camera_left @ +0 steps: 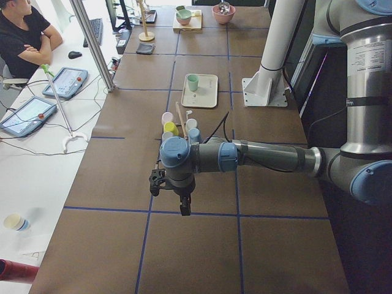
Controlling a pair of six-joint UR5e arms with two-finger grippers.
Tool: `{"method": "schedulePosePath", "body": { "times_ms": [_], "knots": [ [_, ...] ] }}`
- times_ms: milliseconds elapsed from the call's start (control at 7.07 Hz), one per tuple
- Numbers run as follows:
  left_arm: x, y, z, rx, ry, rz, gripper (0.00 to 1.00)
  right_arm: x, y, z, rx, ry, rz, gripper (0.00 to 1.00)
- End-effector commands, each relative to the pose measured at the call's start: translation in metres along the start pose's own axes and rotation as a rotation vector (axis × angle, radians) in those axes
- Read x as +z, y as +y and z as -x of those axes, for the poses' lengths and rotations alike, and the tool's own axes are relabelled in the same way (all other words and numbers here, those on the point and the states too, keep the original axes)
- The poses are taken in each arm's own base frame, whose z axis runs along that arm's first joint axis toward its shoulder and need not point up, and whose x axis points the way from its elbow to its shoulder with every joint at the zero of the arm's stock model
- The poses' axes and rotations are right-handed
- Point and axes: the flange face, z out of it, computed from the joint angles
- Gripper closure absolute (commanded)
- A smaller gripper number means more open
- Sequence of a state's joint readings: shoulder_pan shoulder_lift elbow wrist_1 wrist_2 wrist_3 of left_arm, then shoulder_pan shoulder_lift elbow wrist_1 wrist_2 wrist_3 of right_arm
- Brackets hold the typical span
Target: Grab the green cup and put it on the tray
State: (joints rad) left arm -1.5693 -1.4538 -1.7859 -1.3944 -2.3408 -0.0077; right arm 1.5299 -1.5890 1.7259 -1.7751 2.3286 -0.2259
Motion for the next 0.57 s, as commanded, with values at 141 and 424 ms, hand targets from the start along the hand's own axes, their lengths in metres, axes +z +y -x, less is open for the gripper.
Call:
{"method": "schedulePosePath", "body": {
  "times_ms": [141,424],
  "knots": [
    [0.0005,0.0005,0.0004,-0.001,0.000,0.001,0.00,0.0012,0.0012,-0.0009,0.014,-0.008,0.008,0.01],
    [0.0020,0.0017,0.0010,-0.002,0.000,0.004,0.00,0.0048,0.0028,-0.0032,0.016,-0.008,0.014,0.01]
  ]
}}
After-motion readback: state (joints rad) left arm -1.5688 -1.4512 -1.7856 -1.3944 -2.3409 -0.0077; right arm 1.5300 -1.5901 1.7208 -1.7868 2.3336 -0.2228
